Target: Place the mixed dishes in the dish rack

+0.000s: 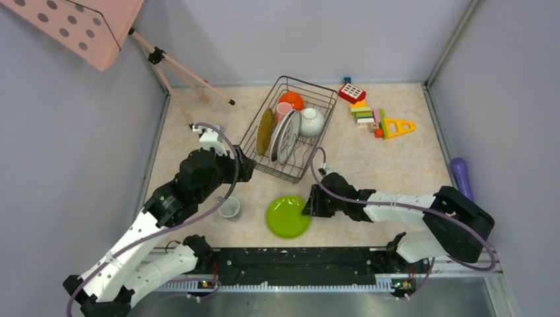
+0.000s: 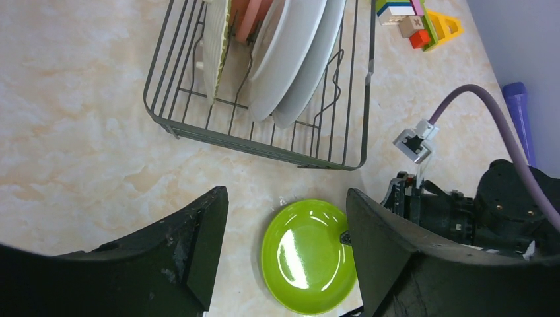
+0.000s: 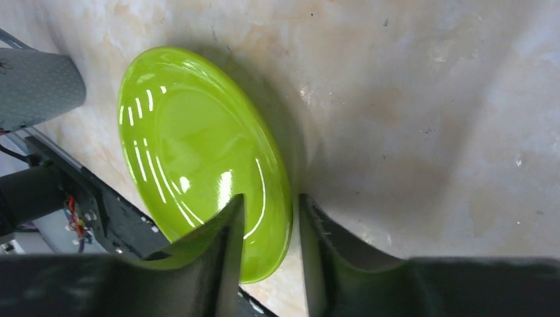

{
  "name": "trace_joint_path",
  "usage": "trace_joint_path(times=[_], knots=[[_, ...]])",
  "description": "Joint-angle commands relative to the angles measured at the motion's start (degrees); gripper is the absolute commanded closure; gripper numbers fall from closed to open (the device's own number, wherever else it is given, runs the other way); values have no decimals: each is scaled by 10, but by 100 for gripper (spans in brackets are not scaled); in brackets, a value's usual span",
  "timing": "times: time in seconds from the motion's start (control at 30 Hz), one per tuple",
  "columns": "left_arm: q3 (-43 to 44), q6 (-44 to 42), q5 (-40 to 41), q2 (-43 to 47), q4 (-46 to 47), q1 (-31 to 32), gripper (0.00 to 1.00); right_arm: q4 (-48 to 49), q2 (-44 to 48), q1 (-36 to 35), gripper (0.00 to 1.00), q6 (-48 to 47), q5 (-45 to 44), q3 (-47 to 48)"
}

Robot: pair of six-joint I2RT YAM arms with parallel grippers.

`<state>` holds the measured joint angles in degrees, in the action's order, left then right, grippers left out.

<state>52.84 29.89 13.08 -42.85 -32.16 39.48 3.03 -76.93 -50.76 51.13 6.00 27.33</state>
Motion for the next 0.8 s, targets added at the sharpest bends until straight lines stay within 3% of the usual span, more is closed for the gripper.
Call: trace_joint_path(times=[0.0, 0.1, 0.13, 0.33, 0.63, 0.77], knots=[[-8, 19, -18, 21, -1, -4, 29, 21, -27, -12, 73, 2, -23, 18], [-9, 21, -17, 25, -5, -4, 29, 17, -21, -12, 97, 4, -35, 12], [-8, 23, -23, 25, -9, -4, 29, 11, -15, -12, 100, 3, -41, 12], [-13, 28, -101, 31, 2, -4, 28, -25, 93, -12, 100, -22, -57, 10], [-32, 33, -231, 6, 72, -5, 19, -138, 313, -11, 100, -91, -70, 33], [-38, 34, -252, -13, 98, -5, 19, -167, 369, -11, 100, -103, -72, 59]])
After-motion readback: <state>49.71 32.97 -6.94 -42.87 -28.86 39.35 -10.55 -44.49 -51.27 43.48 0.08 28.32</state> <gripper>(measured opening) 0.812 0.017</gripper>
